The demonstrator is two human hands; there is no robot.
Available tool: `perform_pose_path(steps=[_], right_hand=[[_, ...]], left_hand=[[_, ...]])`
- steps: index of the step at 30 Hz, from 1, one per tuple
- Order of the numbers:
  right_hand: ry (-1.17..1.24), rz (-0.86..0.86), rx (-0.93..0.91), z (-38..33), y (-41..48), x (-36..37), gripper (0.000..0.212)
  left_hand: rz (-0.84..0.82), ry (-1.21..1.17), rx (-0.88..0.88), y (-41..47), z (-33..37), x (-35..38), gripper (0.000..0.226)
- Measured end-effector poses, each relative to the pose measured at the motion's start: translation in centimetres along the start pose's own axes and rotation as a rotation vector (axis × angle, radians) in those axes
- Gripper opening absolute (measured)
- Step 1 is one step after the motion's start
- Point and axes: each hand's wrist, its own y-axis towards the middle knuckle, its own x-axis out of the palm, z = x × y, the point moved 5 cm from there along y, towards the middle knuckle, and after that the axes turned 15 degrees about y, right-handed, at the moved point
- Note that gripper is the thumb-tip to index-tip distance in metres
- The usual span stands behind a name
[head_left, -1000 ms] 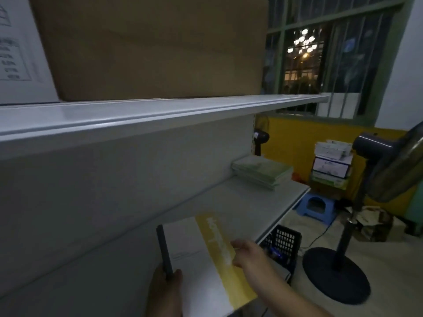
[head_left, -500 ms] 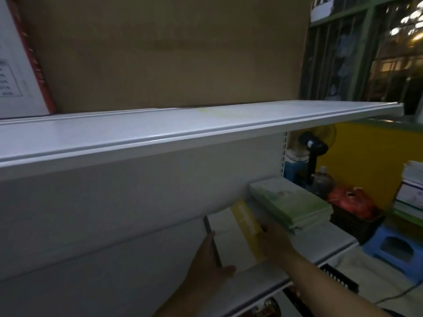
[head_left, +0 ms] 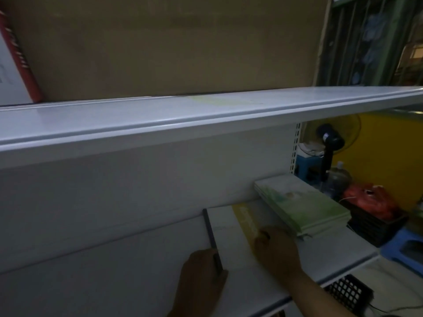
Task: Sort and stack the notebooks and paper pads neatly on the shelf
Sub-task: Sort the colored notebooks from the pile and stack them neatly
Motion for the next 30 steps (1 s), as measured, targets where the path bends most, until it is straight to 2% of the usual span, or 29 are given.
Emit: perform_pose_path(steps=[2,5,8,10,14,18,20,22,24,26,28,30], right_hand=[[0.131,-0.027,0.04,0.4,-0.2,-0.2,0.008],[0.162,-0.031,0.041,0.9,-0.1,-0.2,0.033],[0.021,0.017,-0.137,0.5,-0.1,0.2,0.043],[-0.087,-0.02,-0.169,0.5,0.2,0.8,0.039],[-0.233,-0.03,-0.198,1.2,0.6,1.8,0.029],[-0.378,-0.061,-0.274,0.0,0.2,2.2,0.016],[-0.421,-0.075,-0.286,-0.1,0.1,2.1,0.023],[-0.477,-0.069,-0.305,-1.2,-0.7,1.9,0.02],[-0.559,-0.099,-0.285,-3.2,-1.9,1.9,0.021],[-0.637,-0.066,-0.246,-4.8,-2.7,1.6,0.028],[-0.643,-0.088,-0.175,-6.7,-4.4,2.2,0.035],[-0.681,-0.063,-0.233,-10.0,-5.8,5.1,0.053]], left_hand=[[-0.067,-0.048,-0.036,0.0,-0.1,-0.3,0.068],[-0.01,0.004,-0.012,0.2,-0.2,-0.6,0.052],[-0.121,-0.009,-0.018,0.4,-0.2,0.0,0.051],[-0.2,-0.042,-0.046,0.3,-0.4,0.8,0.059],[-0.131,-0.064,-0.071,-0.1,-0.5,0.4,0.066],[-0.259,-0.044,-0.054,-0.3,-0.2,0.2,0.054],[-0.292,-0.005,-0.031,-0.3,-0.1,0.2,0.04],[-0.289,-0.007,-0.016,-0.5,-0.6,-0.2,0.031],[-0.362,-0.003,0.089,-1.2,-1.2,-0.3,0.039],[-0.428,0.077,0.185,-2.7,-2.8,-1.6,0.051],[-0.544,0.148,0.189,-5.5,-6.6,-3.7,0.055],[-0.495,0.223,0.149,-7.6,-12.2,-7.7,0.056]])
